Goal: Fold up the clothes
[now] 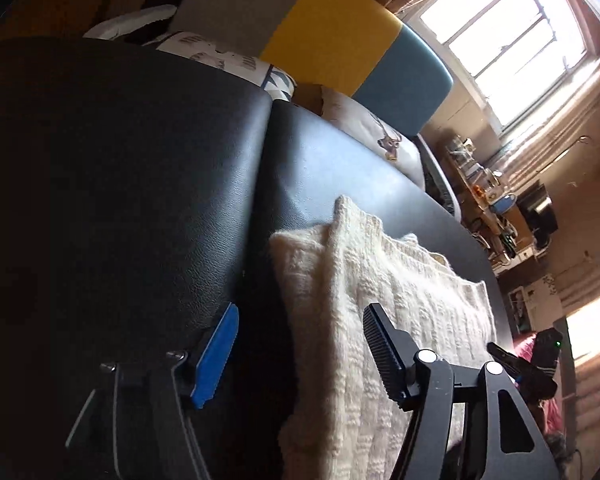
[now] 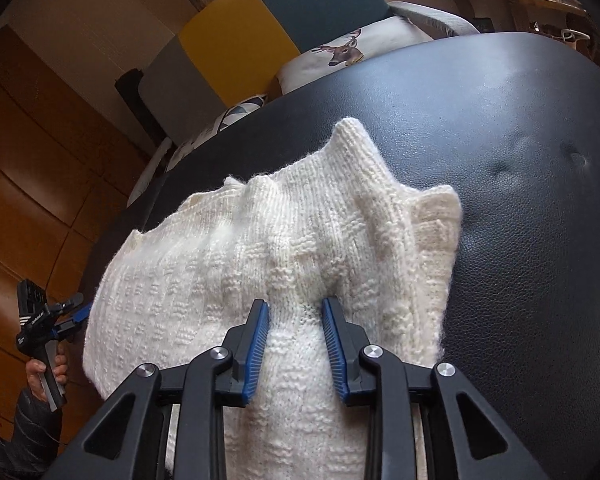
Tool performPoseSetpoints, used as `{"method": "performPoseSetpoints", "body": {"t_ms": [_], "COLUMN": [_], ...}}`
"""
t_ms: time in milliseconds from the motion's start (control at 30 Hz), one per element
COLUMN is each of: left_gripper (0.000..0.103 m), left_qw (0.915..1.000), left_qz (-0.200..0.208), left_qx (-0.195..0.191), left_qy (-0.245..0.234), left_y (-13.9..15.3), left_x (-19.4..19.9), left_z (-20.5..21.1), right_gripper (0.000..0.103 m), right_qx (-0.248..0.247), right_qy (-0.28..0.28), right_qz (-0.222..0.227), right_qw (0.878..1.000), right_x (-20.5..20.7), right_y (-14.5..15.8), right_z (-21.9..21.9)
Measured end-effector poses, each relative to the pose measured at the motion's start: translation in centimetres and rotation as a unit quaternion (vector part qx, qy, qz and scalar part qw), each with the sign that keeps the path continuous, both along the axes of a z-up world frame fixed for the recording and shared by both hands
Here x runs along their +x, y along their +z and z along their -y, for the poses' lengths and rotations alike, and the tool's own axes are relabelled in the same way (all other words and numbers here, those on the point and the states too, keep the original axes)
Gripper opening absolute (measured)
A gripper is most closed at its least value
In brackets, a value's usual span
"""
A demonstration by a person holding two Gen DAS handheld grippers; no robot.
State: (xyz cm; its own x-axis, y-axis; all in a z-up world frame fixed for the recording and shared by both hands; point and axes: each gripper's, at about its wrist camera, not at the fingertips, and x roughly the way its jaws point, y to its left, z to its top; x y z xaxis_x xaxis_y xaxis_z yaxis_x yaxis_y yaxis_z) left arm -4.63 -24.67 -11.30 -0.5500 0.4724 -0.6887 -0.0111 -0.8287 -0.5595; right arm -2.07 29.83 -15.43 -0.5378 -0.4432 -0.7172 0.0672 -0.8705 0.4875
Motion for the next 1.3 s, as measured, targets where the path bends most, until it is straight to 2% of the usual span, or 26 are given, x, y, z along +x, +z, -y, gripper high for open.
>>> {"method": "performPoseSetpoints", "body": {"t_ms": [100,167,267,333,400,433,467,500,533,633,767,900,1033,1167,1300], "left_gripper": [0.068,0.069,0.07,0.071,0.071,0.069,0.063,0.053,0.027,0.023,0.019,0.018,0.017,0.017,0.016], "left_qw": [0.9987,0.9989,0.9976,0.9975,0.9952,0.9955,0.9958,0.9961,0.9964,0.9957,0.9977,0.9991,0.9998,0.9996,0.9986], "left_qz": [0.005,0.006,0.026,0.013,0.013,0.017,0.021,0.026,0.03,0.036,0.034,0.026,0.01,-0.006,-0.024], "left_qx": [0.046,0.042,0.06,0.066,0.088,0.085,0.081,0.078,0.074,0.083,0.055,0.028,0.001,-0.013,-0.009], "left_qy": [-0.023,-0.019,-0.023,-0.024,-0.039,-0.037,-0.035,-0.032,-0.03,-0.018,-0.02,-0.02,-0.015,-0.023,-0.047], "left_y": [-0.8,-1.4,-2.8,-2.7,-2.8,-2.9,-3.0,-3.1,-3.2,-3.1,-1.8,0.1,2.6,5.0,7.8], "left_x": [-0.5,-1.4,-3.1,-3.6,-4.1,-4.4,-4.7,-5.1,-5.4,-5.6,-5.9,-6.8,-7.3,-7.2,-6.3], "left_z": [-0.3,-0.8,-1.2,-1.6,-2.1,-2.3,-2.5,-2.7,-3.0,-3.1,-3.3,-2.4,-1.2,-0.7,-1.7], "right_gripper": [0.029,0.029,0.029,0.029,0.029,0.029,0.029,0.029,0.029,0.029,0.029,0.029,0.029,0.029,0.029], "right_qx": [-0.001,-0.002,0.002,0.002,0.004,0.006,0.008,0.01,0.013,0.024,0.049,0.102,0.142,0.182,0.179], "right_qy": [-0.005,-0.008,-0.009,-0.01,-0.009,-0.007,-0.006,-0.002,0.002,0.023,0.093,0.18,0.239,0.269,0.266], "right_qz": [-0.001,-0.002,-0.004,-0.004,-0.003,-0.003,-0.003,-0.003,-0.003,0.003,0.025,0.0,-0.004,0.014,0.023], "right_qw": [1.0,1.0,1.0,1.0,1.0,1.0,1.0,1.0,1.0,0.999,0.994,0.978,0.961,0.946,0.947], "right_x": [0.3,0.6,0.6,0.6,0.6,0.5,0.5,0.5,0.4,0.3,-0.4,-0.1,-0.3,-1.0,-1.4], "right_y": [0.0,0.0,0.0,-0.1,-0.2,-0.1,-0.1,-0.1,-0.2,0.0,1.2,2.9,2.8,1.1,0.4], "right_z": [0.1,0.2,0.3,0.3,0.2,0.2,0.2,0.3,0.3,0.5,1.2,2.9,4.3,5.7,6.4]}}
